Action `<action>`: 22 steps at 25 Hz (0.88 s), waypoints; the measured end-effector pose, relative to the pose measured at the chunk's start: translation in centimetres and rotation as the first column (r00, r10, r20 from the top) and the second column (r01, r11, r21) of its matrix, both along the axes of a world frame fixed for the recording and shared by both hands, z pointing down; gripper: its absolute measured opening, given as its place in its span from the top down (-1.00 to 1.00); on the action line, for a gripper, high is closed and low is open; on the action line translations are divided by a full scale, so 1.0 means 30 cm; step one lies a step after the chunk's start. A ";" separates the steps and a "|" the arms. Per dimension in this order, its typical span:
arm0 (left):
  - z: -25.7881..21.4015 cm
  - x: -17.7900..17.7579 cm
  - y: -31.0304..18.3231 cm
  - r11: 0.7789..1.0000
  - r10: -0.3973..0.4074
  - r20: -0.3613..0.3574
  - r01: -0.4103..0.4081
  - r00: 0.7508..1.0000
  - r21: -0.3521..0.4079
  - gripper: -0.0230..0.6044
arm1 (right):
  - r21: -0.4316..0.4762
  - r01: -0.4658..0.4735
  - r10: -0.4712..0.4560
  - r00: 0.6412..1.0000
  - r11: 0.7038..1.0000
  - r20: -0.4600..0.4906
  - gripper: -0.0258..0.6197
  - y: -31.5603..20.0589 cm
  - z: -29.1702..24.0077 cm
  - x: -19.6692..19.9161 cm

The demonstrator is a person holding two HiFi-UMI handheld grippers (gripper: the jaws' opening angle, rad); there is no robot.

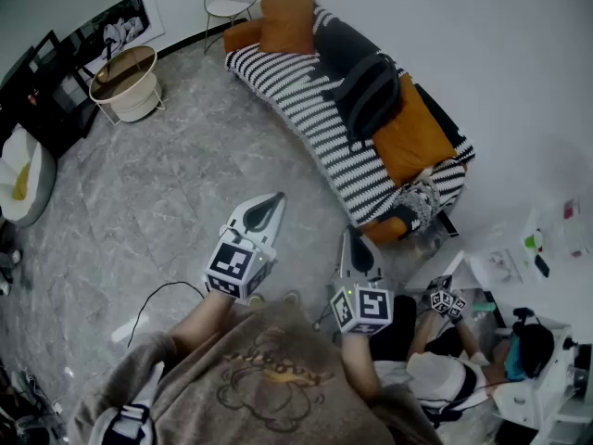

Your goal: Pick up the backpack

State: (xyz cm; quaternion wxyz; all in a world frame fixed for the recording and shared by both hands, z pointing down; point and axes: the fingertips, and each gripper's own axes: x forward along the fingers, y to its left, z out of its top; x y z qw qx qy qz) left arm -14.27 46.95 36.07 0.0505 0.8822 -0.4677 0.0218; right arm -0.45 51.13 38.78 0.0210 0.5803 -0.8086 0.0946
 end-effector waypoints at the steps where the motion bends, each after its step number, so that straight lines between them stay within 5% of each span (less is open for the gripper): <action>1: -0.002 0.002 -0.001 1.000 -0.004 -0.001 0.004 1.000 -0.005 0.93 | 0.000 0.001 -0.001 1.000 1.000 -0.001 0.91 -0.001 -0.001 0.002; 22: 0.059 0.105 -0.089 0.998 -0.043 -0.016 0.042 0.999 -0.036 0.93 | 0.019 0.045 -0.046 0.999 0.999 0.027 0.91 -0.101 0.040 0.120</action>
